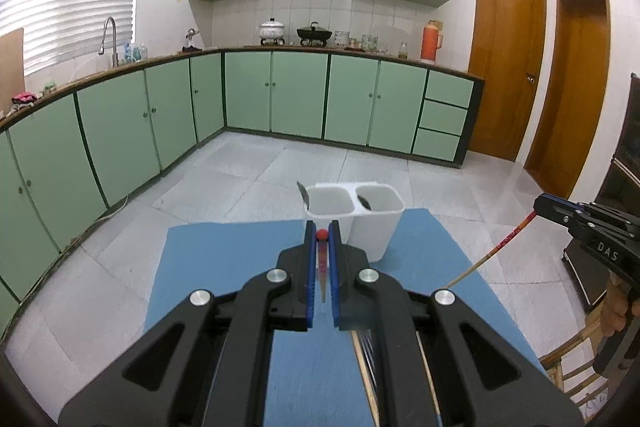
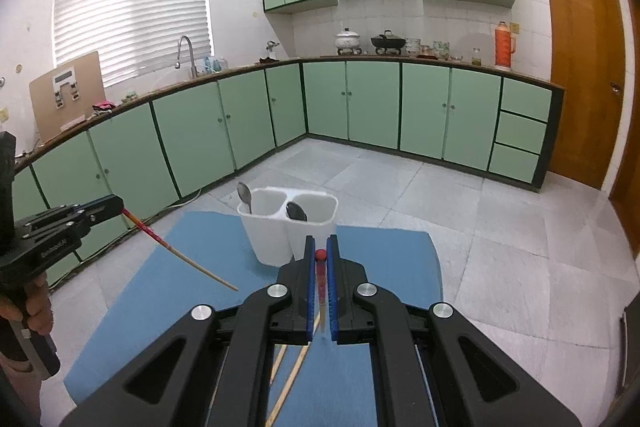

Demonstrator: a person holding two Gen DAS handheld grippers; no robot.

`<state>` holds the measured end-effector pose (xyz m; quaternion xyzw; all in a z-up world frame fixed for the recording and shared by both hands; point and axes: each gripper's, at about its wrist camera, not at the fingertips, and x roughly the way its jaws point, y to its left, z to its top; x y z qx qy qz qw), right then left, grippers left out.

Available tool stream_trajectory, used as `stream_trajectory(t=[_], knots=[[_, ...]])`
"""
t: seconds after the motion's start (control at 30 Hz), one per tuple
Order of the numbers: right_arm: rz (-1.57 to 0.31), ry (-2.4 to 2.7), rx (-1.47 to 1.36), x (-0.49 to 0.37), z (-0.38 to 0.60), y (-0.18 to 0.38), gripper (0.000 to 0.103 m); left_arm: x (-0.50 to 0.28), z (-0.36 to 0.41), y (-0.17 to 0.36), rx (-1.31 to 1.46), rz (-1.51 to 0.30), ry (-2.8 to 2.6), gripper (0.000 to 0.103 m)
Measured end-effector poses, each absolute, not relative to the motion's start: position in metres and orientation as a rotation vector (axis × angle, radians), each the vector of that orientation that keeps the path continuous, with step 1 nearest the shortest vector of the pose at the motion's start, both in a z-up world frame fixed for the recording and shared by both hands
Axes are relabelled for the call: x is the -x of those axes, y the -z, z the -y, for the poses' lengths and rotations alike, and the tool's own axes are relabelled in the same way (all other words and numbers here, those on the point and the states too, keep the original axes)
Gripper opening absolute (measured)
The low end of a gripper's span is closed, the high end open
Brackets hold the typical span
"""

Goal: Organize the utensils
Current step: 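Carry both chopsticks over the white holder and release them inside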

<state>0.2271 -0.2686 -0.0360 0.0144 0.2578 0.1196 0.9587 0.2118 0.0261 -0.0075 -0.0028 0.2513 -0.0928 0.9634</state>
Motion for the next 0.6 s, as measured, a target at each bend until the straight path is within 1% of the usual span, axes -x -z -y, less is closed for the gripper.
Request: stream_trajectory(t=[0.2,0.37,0.47,0.6], knots=[[-0.472,-0.273,-0.030,-0.236,0.268,0.009,0.005,-0.210,-0.028,-0.017,0.022,-0.441,0.191,0.005],[-0.388,-0.283,-0.021,-0.245,0.267,-0.025,0.005,-0.217,-0.032,-0.045,0.054,-0.360,0.192,0.005],[-0.338,-0.271,-0.001,-0.258,0.262,-0.045,0.005,-0.224,-0.027,-0.060,0.061,-0.315,0.197,0.005],[-0.308,-0.277,-0.005,-0.281,0.257,-0.059,0.005,-0.239,-0.016,-0.078,0.055,-0.249,0.199,0.005]])
